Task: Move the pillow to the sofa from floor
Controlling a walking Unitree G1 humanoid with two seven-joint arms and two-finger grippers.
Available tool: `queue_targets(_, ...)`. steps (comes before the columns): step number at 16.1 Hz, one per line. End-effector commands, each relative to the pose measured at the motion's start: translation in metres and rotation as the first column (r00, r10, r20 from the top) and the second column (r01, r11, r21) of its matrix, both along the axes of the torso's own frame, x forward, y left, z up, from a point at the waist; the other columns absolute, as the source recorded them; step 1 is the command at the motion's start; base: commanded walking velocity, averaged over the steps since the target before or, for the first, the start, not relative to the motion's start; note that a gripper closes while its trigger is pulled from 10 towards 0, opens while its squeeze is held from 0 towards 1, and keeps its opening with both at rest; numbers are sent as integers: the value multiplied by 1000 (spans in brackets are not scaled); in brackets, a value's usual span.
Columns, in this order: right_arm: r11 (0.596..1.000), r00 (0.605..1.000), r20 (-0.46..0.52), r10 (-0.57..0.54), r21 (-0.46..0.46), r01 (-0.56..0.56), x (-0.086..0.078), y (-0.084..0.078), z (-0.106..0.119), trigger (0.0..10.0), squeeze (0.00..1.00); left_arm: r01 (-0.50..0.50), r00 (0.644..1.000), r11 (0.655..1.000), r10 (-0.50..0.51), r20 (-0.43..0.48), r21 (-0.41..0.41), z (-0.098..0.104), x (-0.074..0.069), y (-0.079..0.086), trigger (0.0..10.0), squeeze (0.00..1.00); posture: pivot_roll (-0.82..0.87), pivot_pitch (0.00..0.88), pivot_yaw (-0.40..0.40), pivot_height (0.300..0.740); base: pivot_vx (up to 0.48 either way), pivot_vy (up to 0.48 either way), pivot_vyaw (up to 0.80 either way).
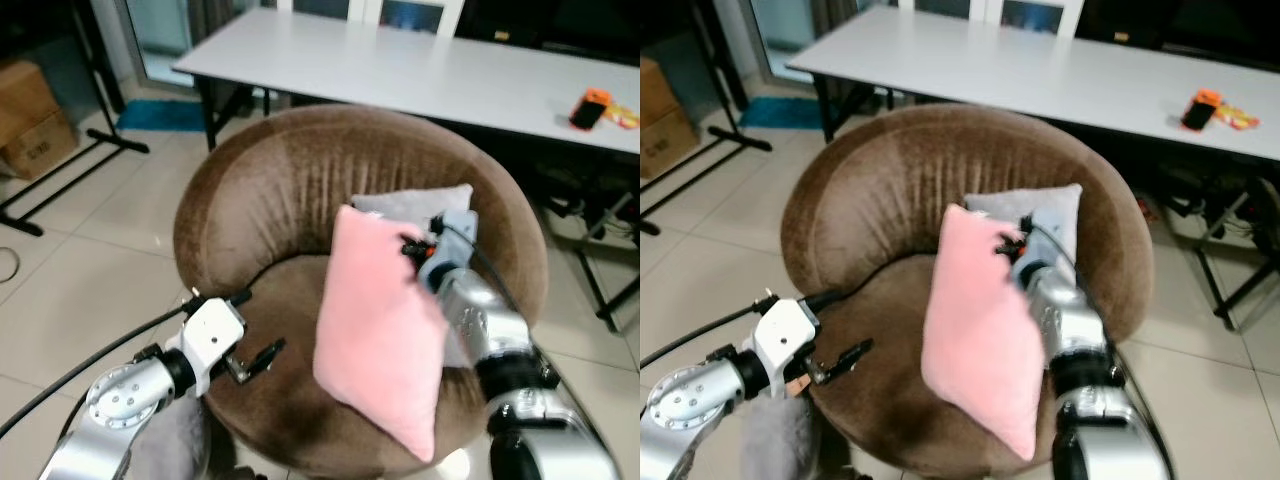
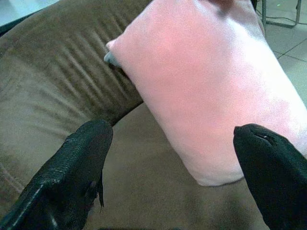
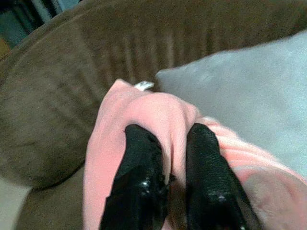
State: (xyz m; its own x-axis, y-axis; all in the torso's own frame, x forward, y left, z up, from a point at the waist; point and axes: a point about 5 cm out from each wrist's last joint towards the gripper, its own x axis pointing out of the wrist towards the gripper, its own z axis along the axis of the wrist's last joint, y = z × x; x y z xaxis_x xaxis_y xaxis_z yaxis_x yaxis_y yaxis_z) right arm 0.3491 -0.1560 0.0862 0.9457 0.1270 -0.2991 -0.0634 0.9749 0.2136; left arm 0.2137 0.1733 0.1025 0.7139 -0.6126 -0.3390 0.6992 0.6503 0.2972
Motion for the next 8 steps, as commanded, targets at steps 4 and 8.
queue_targets(4,996,981,176,87,-50,-79,17,-8,29,10000,1000,9,1000,1000,-9,-13,11,-1,1,0,10000,690,59,0,-40,740,0,0,0)
queue_targets(8,998,954,293,62,-44,-52,26,-27,50,10000,1000,15,1000,1000,-15,-10,15,-1,3,0,10000,682,58,0,-33,740,0,0,0)
